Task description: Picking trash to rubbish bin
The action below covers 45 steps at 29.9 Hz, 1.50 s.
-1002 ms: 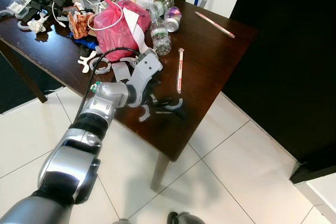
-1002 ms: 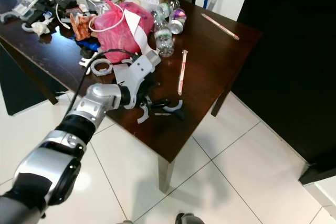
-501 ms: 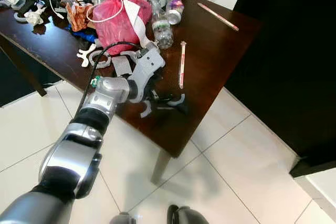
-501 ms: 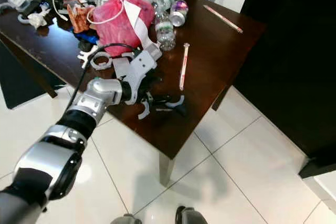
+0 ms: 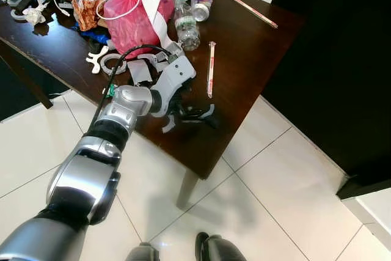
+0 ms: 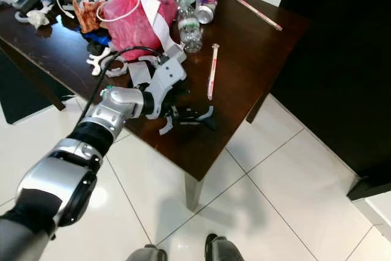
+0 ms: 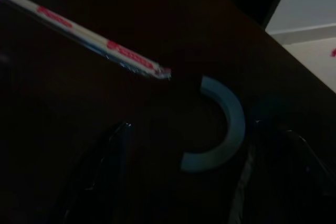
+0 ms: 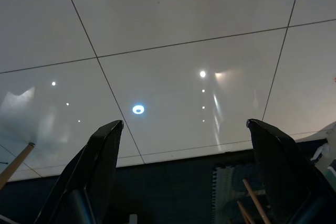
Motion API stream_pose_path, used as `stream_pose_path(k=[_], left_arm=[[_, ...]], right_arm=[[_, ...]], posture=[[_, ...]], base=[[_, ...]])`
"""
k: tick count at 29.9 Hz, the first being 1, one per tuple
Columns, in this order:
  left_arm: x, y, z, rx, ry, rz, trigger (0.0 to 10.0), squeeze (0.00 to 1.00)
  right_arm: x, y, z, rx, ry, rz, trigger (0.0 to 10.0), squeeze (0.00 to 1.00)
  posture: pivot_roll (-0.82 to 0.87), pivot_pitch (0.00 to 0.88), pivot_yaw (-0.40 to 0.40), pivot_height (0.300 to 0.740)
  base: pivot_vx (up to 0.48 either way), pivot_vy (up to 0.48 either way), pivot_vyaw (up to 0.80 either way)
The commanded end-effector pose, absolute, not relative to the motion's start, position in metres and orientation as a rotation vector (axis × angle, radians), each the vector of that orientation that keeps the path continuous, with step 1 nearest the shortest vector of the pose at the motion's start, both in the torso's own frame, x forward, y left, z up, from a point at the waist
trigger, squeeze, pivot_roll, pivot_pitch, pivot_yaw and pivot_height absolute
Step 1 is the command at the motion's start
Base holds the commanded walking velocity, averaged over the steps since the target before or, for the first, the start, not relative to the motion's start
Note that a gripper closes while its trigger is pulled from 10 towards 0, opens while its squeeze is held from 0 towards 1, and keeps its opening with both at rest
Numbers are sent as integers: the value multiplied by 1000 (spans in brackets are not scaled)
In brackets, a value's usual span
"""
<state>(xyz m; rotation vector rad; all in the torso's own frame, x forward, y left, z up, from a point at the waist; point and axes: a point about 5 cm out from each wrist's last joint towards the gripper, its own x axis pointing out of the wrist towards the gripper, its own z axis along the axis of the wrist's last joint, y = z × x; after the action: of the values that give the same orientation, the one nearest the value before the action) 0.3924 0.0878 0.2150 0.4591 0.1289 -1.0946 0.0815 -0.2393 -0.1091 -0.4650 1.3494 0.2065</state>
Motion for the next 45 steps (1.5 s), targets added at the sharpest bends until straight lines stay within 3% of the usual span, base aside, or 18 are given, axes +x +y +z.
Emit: stream_pose_path(k=[1,2,3,4,36,41,42,43,45], left_arm=[[390,80,210,493,153,-1140,2275,0],[390,81,209,497,159,-1145,863,0],[390,81,208,499,162,-1147,863,0],[389,81,206,499,168,-1146,0,0],[386,94,186,471,243,-1143,0,0],[391,99,196,415,176,-1074,0,0],[394,101,204,397,129,-1025,627,0],[398,103,215,394,77,-980,0,0],[402,106,232,381,-1,-901,0,0]], right_arm=[[68,-240,-112,-452,1387,205,10000,0],[68,-240,-111,-452,1386,204,10000,0],[68,-240,-111,-451,1386,203,10000,0],[69,-240,-111,-450,1385,201,10000,0],[78,-239,-110,-446,1365,185,10000,0],[80,-238,-110,-446,1362,187,10000,0],[80,-237,-110,-446,1361,187,10000,0],[81,-237,-110,-446,1360,188,10000,0],[81,-236,-110,-446,1359,189,10000,0]], posture=[[-68,334,-38,740],[-68,334,-38,740],[-68,334,-38,740],[-71,333,-38,740],[-55,308,-40,740],[-51,301,-40,740],[-49,298,-41,740],[-47,297,-42,740],[-42,293,-42,740]], base=[[0,0,0],[0,0,0],[0,0,0],[0,0,0],[0,0,0],[0,0,0],[0,0,0],[0,0,0],[0,0,0]])
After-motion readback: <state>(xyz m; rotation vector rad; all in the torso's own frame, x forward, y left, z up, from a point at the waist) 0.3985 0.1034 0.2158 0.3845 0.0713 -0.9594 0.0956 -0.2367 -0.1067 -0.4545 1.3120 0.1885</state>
